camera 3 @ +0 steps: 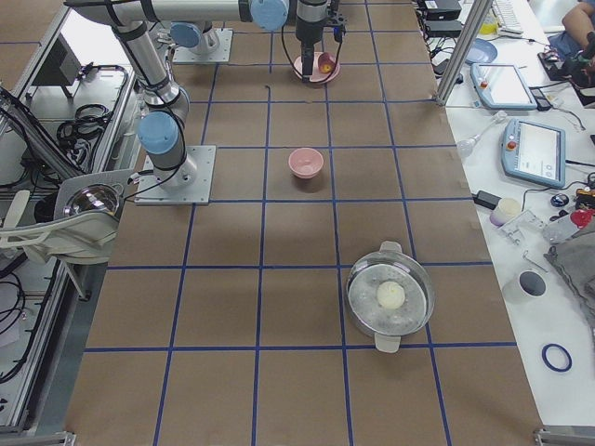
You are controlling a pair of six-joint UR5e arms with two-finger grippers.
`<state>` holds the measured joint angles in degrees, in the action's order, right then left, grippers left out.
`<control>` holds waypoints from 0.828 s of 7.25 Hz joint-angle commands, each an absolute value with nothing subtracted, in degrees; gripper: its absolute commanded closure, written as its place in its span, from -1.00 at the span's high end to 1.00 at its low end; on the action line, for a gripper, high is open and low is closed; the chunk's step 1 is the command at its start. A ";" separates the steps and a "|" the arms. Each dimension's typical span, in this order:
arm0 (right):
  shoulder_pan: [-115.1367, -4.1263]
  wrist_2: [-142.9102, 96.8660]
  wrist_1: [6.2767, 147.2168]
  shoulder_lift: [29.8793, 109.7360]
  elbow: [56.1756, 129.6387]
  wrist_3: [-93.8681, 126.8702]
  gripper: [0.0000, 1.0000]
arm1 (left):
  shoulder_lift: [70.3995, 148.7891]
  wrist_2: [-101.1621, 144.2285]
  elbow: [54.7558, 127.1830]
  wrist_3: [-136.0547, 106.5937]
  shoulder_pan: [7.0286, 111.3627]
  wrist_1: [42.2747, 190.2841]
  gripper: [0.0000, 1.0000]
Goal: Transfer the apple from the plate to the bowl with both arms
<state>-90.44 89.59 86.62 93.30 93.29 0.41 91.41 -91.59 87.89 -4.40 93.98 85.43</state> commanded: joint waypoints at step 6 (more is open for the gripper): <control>-90.44 89.82 86.57 93.25 93.34 0.44 1.00 | 91.58 -91.58 87.89 -4.39 93.87 85.43 1.00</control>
